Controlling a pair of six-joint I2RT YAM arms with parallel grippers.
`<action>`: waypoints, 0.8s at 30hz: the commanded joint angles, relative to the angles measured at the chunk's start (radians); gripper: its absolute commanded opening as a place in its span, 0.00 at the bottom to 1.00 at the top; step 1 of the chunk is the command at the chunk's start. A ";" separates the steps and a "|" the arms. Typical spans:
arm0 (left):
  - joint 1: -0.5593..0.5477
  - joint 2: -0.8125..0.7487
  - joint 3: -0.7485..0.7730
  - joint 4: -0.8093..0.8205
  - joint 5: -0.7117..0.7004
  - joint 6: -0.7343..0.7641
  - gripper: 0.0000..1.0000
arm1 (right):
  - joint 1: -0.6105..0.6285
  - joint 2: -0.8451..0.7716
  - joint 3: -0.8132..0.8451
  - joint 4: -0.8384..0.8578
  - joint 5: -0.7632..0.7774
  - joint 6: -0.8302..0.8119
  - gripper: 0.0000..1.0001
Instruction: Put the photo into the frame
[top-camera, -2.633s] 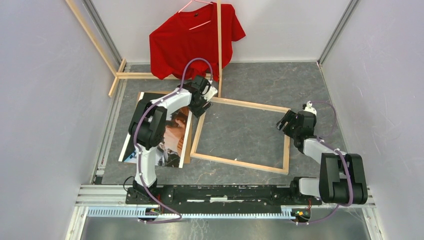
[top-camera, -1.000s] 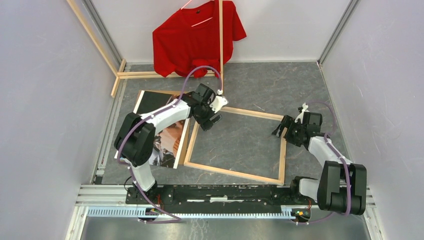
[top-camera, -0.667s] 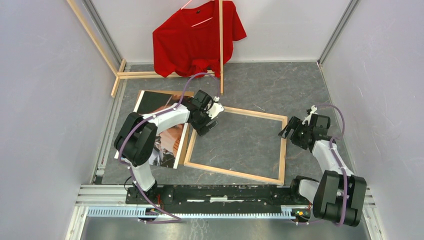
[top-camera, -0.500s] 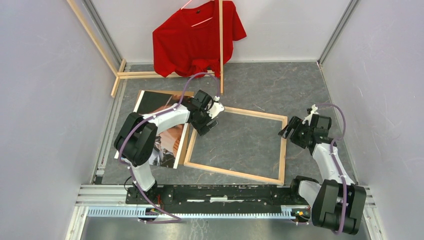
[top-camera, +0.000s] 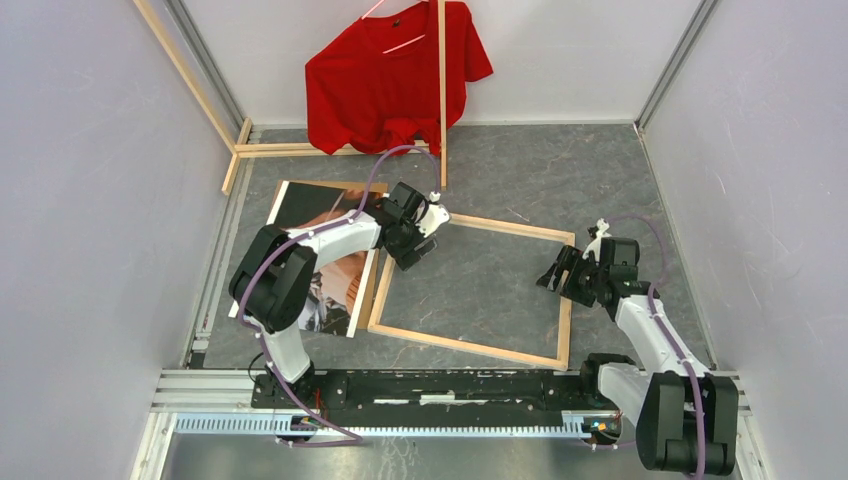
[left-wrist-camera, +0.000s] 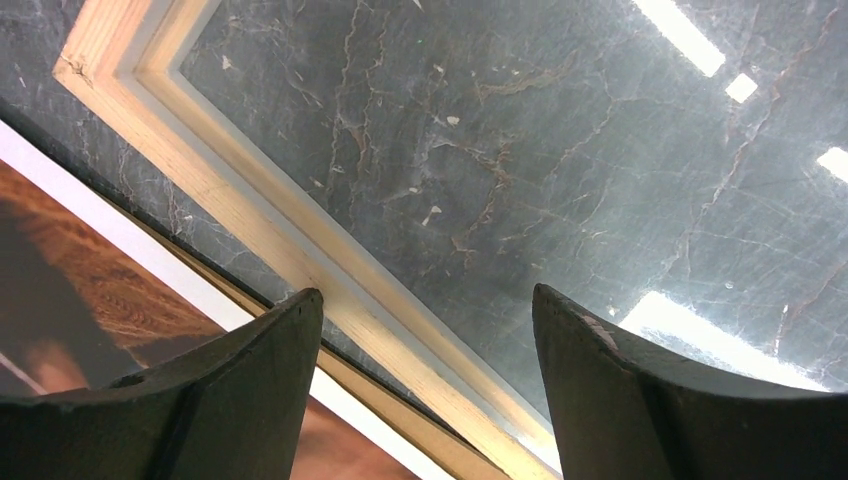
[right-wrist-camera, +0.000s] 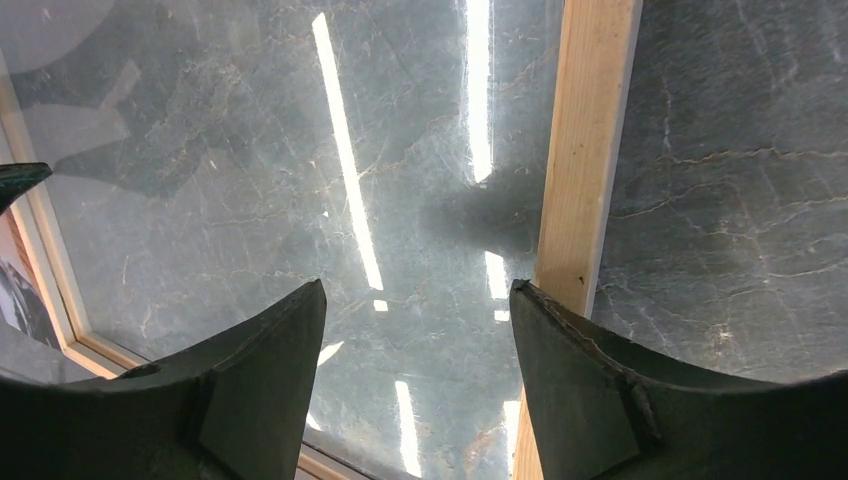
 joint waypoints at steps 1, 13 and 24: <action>0.001 0.030 -0.034 0.040 0.013 0.007 0.83 | 0.024 0.016 0.001 -0.011 0.086 -0.011 0.75; 0.004 0.021 -0.003 0.009 0.046 0.012 0.83 | 0.126 0.114 0.116 0.018 0.134 0.015 0.77; 0.136 -0.013 0.169 -0.113 0.139 0.044 0.89 | 0.157 0.309 0.260 0.123 0.236 -0.006 0.72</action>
